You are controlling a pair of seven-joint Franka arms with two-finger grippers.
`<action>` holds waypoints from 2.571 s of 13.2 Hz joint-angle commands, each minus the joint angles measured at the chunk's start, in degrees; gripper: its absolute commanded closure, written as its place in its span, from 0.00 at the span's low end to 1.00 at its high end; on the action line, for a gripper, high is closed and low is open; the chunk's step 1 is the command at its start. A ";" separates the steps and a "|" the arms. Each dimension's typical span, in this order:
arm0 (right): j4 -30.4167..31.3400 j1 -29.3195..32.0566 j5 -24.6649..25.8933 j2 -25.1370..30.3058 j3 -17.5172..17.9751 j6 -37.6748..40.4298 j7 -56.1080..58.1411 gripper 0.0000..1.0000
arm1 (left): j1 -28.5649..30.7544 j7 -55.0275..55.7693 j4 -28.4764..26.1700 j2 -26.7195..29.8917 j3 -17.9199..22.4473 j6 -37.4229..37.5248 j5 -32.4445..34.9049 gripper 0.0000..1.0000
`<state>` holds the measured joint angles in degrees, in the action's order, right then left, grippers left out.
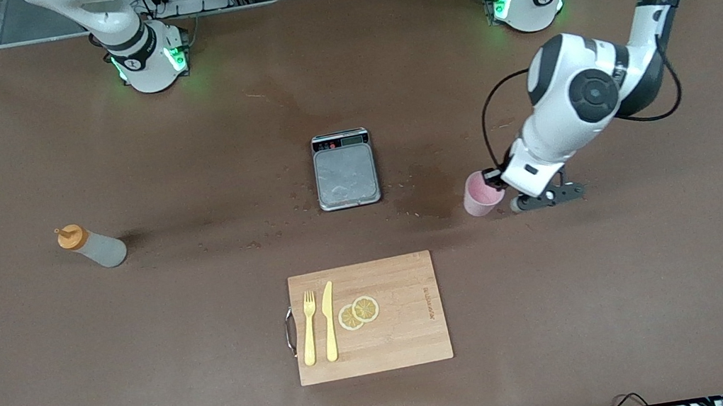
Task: Add sauce to pink cup with both arms
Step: 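Lift the pink cup with the left gripper and carry it to the scale, then lower the pink cup onto the metal scale and open the left gripper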
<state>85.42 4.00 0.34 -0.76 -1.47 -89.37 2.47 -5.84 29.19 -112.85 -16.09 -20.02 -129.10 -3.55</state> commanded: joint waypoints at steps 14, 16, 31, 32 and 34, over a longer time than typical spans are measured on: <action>0.36 1.01 -0.25 -0.03 0.15 0.33 -1.77 0.00 | -23.60 34.25 12.56 -12.12 0.33 1.13 1.69 1.00; 0.27 1.10 -0.25 -0.03 0.15 0.25 -1.86 0.00 | -23.78 34.62 12.66 -12.30 0.25 1.13 1.88 1.00; 0.27 1.10 -0.42 0.24 0.23 0.34 -1.95 0.00 | -26.77 35.05 17.84 -18.01 0.60 1.13 6.09 1.00; 0.19 1.10 -0.42 0.24 0.23 0.34 -1.95 0.00 | -26.77 35.84 17.84 -18.01 0.60 1.04 6.09 1.00; 0.19 1.18 -0.42 0.32 0.15 0.34 -1.95 0.00 | -26.77 36.90 17.84 -18.01 0.51 1.13 6.09 0.69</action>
<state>85.80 4.61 0.29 -0.87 -1.59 -89.23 0.67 -31.95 63.63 -96.55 -33.30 -19.89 -129.03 0.88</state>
